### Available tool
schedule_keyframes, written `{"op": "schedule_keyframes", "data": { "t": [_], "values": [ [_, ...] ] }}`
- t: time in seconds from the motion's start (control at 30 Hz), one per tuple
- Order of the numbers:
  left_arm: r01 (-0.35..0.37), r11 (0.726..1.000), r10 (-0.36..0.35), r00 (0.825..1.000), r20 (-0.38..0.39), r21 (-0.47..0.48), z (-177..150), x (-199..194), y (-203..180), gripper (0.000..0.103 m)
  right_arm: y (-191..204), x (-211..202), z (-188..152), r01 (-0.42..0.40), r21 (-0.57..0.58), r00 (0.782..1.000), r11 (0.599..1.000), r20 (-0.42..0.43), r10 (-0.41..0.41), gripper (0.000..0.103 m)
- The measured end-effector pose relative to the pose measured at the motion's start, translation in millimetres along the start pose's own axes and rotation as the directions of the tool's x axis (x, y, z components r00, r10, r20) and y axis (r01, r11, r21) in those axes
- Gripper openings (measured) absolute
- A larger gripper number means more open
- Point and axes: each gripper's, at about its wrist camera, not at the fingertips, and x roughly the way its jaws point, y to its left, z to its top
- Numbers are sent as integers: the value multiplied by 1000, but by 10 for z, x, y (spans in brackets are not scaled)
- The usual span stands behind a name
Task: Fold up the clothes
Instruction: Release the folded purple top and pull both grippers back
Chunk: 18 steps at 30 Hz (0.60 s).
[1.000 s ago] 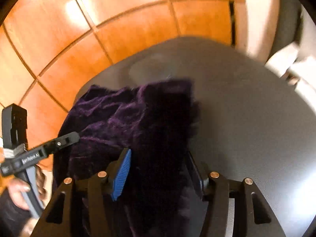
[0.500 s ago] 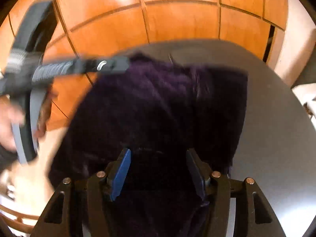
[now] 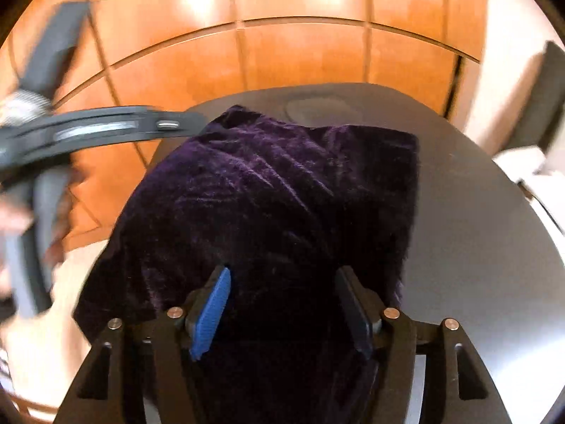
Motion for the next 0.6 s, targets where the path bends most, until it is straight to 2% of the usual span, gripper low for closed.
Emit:
{"op": "schedule_keyframes", "data": {
  "t": [0.03, 0.1, 0.17, 0.2, 0.27, 0.37, 0.5, 0.57, 0.6],
  "values": [
    [-20, 1000, 20, 1000, 9, 3, -73, -117, -17, 82, 37, -129, -4, 19, 24, 1000, 1000, 19, -19, 67],
    [-95, 995, 95, 995, 22, 33, -235, -376, -98, 82, 136, -377, -21, 69, 63, 996, 996, 46, -72, 81],
    [-194, 978, 192, 981, 40, 71, -328, -634, -195, 81, 242, -616, -40, 107, 99, 991, 989, 70, -114, 88],
    [-222, 972, 219, 975, 47, 79, -359, -740, -221, 81, 296, -727, -50, 109, 116, 989, 987, 83, -119, 93],
    [-236, 969, 231, 971, 69, 74, -391, -935, -264, 81, 398, -954, -88, 106, 151, 988, 983, 99, -122, 103],
    [-287, 954, 277, 954, 111, 86, -390, -1177, -389, 80, 599, -1162, -105, 115, 147, 986, 983, 107, -131, 103],
    [-400, 901, 372, 911, 180, 165, -389, -1601, -559, 69, 838, -1496, -197, 191, 89, 967, 978, 155, -203, 103],
    [-427, 890, 388, 893, 227, 160, -400, -1781, -593, 69, 932, -1649, -243, 196, 61, 963, 979, 178, -204, 103],
    [-423, 893, 383, 894, 233, 152, -392, -1839, -600, 69, 975, -1721, -265, 205, 49, 959, 978, 188, -211, 103]
  ]
}}
